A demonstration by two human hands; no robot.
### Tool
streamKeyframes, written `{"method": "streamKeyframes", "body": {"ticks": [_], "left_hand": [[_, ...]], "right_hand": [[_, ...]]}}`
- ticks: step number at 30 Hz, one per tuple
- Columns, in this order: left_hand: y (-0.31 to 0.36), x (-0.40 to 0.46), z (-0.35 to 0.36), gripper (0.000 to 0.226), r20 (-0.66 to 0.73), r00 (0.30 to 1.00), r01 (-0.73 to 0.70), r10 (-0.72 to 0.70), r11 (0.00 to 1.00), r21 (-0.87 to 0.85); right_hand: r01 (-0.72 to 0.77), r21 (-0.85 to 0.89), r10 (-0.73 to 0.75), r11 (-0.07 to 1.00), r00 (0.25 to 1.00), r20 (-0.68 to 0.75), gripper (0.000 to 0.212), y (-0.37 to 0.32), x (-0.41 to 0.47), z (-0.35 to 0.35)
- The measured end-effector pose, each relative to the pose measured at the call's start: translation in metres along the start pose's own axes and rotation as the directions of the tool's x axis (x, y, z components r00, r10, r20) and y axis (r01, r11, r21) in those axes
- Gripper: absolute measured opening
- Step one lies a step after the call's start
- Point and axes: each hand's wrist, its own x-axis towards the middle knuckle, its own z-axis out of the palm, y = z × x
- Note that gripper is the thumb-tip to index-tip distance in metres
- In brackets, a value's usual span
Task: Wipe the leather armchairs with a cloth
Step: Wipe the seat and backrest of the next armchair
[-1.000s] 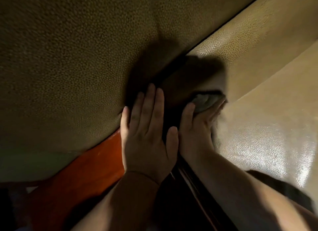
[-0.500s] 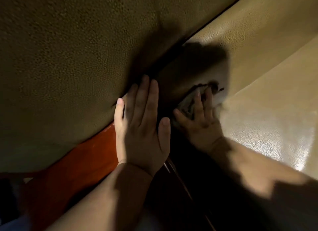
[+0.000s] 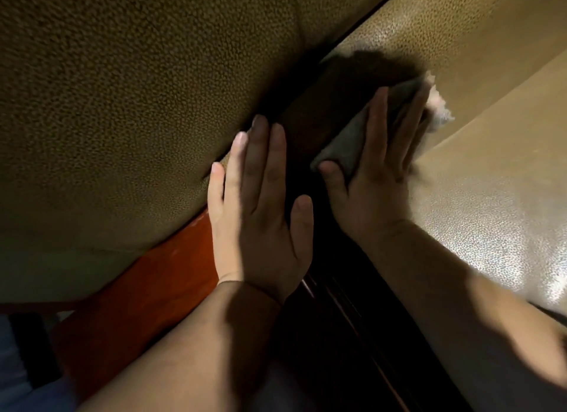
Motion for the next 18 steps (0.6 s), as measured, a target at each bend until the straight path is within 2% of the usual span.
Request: {"method": "streamKeyframes", "body": {"ticks": [1, 4, 7, 9, 12, 15, 17, 18], "left_hand": [[-0.002, -0.002, 0.0, 0.071, 0.006, 1.0, 0.0, 0.0, 1.0, 0.004], [-0.004, -0.008, -0.001, 0.073, 0.021, 1.0, 0.0, 0.0, 1.0, -0.008], [-0.002, -0.002, -0.001, 0.073, -0.005, 1.0, -0.009, 0.009, 1.0, -0.018], [-0.003, 0.002, -0.001, 0.073, -0.02, 1.0, -0.012, 0.012, 1.0, -0.006], [-0.004, -0.004, -0.001, 0.073, 0.006, 1.0, 0.003, -0.003, 1.0, -0.002], [-0.005, -0.004, -0.001, 0.074, 0.016, 1.0, 0.008, -0.008, 1.0, -0.001], [-0.006, -0.002, 0.001, 0.075, 0.018, 1.0, 0.008, -0.008, 1.0, -0.007], [-0.007, -0.002, 0.0, 0.075, 0.02, 1.0, 0.007, -0.007, 1.0, -0.004]], "right_hand": [[-0.008, -0.008, 0.008, 1.0, 1.0, 0.014, 0.084, 0.014, -0.005, 0.001], [-0.24, 0.024, 0.237, 0.971, 0.968, 0.083, 0.088, 0.051, -0.025, 0.002], [-0.354, 0.108, 0.35, 0.929, 0.935, 0.062, 0.085, 0.04, -0.01, 0.003], [-0.349, 0.146, 0.352, 0.926, 0.936, 0.002, 0.087, 0.004, 0.012, 0.003], [-0.205, 0.111, 0.211, 0.972, 0.977, -0.042, 0.09, -0.034, 0.028, -0.007], [-0.083, 0.056, 0.084, 0.995, 0.996, -0.012, 0.085, -0.007, 0.034, -0.02], [-0.129, 0.072, 0.131, 0.989, 0.991, -0.016, 0.072, 0.035, 0.031, -0.029], [-0.246, 0.113, 0.248, 0.963, 0.969, -0.001, 0.068, 0.054, 0.026, -0.035]]}}
